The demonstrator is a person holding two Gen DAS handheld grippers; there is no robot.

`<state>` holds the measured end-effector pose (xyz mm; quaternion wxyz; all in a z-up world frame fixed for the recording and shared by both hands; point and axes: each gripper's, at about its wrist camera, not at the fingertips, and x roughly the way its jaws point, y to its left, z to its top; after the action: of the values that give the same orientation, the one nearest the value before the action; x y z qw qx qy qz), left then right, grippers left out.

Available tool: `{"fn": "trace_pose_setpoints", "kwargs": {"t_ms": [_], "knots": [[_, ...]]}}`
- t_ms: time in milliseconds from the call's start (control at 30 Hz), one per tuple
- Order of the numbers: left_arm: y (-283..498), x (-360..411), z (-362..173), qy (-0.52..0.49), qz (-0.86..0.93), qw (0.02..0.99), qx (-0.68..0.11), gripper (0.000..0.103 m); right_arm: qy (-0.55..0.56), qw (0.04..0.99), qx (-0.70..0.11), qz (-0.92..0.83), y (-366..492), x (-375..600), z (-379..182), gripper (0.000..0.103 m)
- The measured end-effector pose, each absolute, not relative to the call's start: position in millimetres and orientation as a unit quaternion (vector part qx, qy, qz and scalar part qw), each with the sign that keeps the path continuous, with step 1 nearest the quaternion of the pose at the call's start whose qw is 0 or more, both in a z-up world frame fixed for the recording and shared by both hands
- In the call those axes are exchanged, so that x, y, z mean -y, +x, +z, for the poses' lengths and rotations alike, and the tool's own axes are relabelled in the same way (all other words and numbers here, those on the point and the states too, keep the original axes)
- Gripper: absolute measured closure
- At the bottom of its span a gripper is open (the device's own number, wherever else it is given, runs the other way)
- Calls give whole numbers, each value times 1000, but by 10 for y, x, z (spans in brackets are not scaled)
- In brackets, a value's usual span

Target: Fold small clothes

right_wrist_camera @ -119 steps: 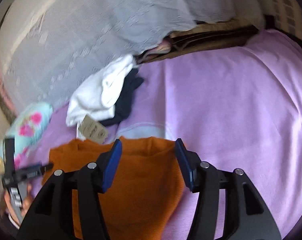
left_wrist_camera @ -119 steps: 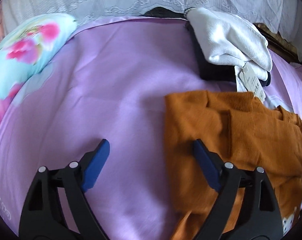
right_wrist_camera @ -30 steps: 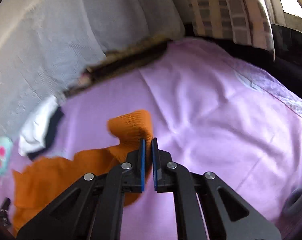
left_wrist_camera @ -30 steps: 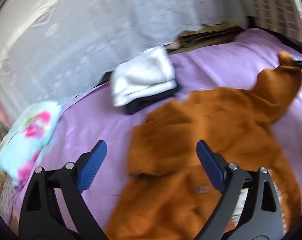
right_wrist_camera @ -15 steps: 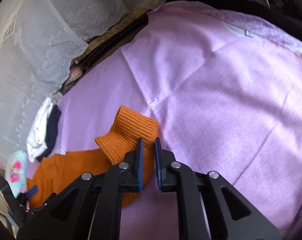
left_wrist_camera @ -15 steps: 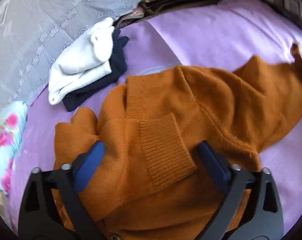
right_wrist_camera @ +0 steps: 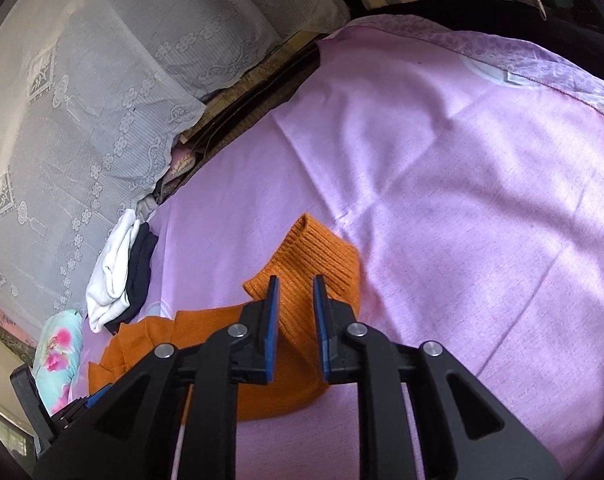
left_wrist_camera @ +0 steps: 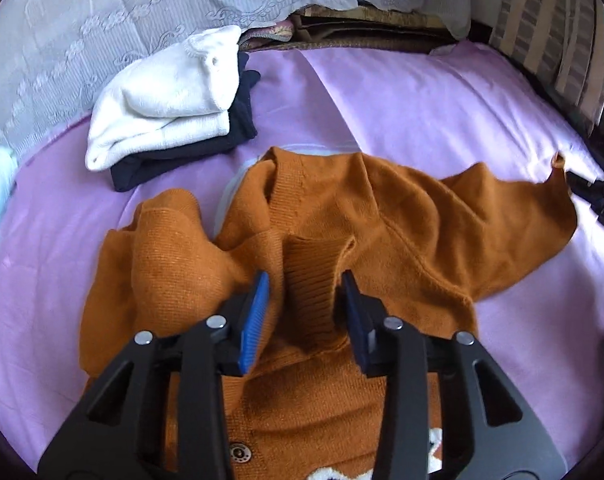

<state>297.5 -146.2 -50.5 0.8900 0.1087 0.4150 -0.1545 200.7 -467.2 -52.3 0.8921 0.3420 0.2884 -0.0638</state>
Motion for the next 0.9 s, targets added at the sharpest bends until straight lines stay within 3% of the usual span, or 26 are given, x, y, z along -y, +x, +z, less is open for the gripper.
{"fn": "trace_pose_setpoints", "kwargs": {"t_ms": [33, 100, 200, 367, 600, 900], "knots": [[2931, 1507, -510, 120, -150, 891, -411, 68, 343, 892, -289, -62, 2010, 4667, -524, 82], [2895, 1589, -517, 133, -149, 891, -407, 86, 345, 892, -286, -60, 2005, 4678, -523, 82], [2882, 1619, -489, 138, -151, 894, -400, 94, 343, 896, -277, -62, 1975, 4695, -488, 82], [2933, 1062, -79, 49, -145, 912, -380, 96, 302, 912, -266, -76, 1959, 4635, -409, 81], [2990, -747, 712, -34, 3, 947, -319, 96, 251, 926, -276, -61, 2043, 4370, -403, 79], [3237, -2497, 563, -114, 180, 918, -334, 101, 139, 923, -321, 159, 2629, 2610, -67, 77]]}}
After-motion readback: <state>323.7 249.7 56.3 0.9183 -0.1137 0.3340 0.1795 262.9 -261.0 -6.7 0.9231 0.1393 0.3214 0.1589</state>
